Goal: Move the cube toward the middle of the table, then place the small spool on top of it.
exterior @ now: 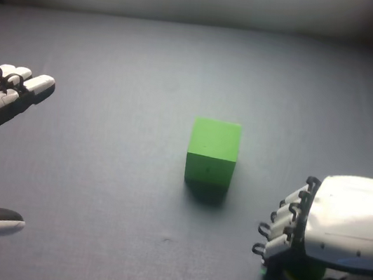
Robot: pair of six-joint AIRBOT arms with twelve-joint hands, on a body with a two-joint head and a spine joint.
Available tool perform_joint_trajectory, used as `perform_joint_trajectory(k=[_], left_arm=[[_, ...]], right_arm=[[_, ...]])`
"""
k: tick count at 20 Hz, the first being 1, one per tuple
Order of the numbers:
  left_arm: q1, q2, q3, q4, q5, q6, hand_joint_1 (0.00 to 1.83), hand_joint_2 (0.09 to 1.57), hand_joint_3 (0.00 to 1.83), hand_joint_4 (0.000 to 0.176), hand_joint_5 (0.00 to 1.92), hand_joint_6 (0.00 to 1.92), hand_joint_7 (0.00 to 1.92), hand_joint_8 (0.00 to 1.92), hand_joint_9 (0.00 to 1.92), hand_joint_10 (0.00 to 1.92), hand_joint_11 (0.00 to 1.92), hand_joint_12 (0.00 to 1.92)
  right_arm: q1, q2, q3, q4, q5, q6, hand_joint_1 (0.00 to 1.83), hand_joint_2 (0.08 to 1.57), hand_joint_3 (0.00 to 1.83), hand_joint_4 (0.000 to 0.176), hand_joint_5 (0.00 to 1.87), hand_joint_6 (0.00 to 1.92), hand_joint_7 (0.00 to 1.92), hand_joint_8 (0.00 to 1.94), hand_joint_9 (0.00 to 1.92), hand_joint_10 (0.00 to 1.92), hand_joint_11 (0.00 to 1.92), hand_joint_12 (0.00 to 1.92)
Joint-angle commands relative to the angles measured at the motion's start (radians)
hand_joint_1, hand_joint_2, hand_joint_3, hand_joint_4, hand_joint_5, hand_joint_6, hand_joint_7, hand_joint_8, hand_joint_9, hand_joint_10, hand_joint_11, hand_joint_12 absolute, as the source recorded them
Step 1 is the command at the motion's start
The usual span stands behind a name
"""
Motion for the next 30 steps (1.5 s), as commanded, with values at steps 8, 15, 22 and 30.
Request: perform_joint_trajectory(k=[8, 15, 22, 30], left_arm=[[0.001, -0.006, 0.002, -0.005, -0.122, -0.007, 0.78, 0.93, 0.00, 0.176, 0.01, 0.00, 0.03, 0.00, 0.04, 0.00, 0.00, 0.32], [0.001, -0.015, 0.011, -0.005, -0.109, -0.018, 0.82, 0.93, 0.00, 0.158, 0.07, 0.01, 0.09, 0.00, 0.09, 0.01, 0.00, 0.41], [-0.001, -0.023, 0.021, -0.003, -0.102, -0.026, 0.82, 0.94, 0.00, 0.160, 0.08, 0.00, 0.09, 0.00, 0.10, 0.00, 0.00, 0.45], [-0.008, -0.028, 0.030, 0.003, -0.094, -0.032, 0.82, 0.95, 0.00, 0.156, 0.09, 0.00, 0.10, 0.00, 0.11, 0.00, 0.00, 0.47]], right_arm=[[0.114, -0.007, 0.046, 0.170, 0.135, -0.071, 1.19, 1.09, 0.01, 0.000, 1.04, 0.81, 0.75, 1.50, 0.98, 1.74, 1.11, 1.89], [0.247, -0.091, 0.148, 0.233, 0.151, -0.093, 1.24, 1.13, 0.00, 0.000, 1.08, 0.59, 0.87, 1.40, 0.74, 1.40, 0.58, 1.71], [0.324, -0.195, 0.218, 0.233, 0.103, -0.126, 1.39, 0.99, 0.00, 0.000, 1.28, 0.35, 1.45, 0.13, 1.15, 0.83, 0.83, 1.11], [0.344, -0.272, 0.269, 0.233, 0.052, -0.142, 1.27, 1.01, 0.00, 0.000, 1.31, 0.32, 1.20, 0.73, 1.03, 0.77, 0.70, 1.37]])
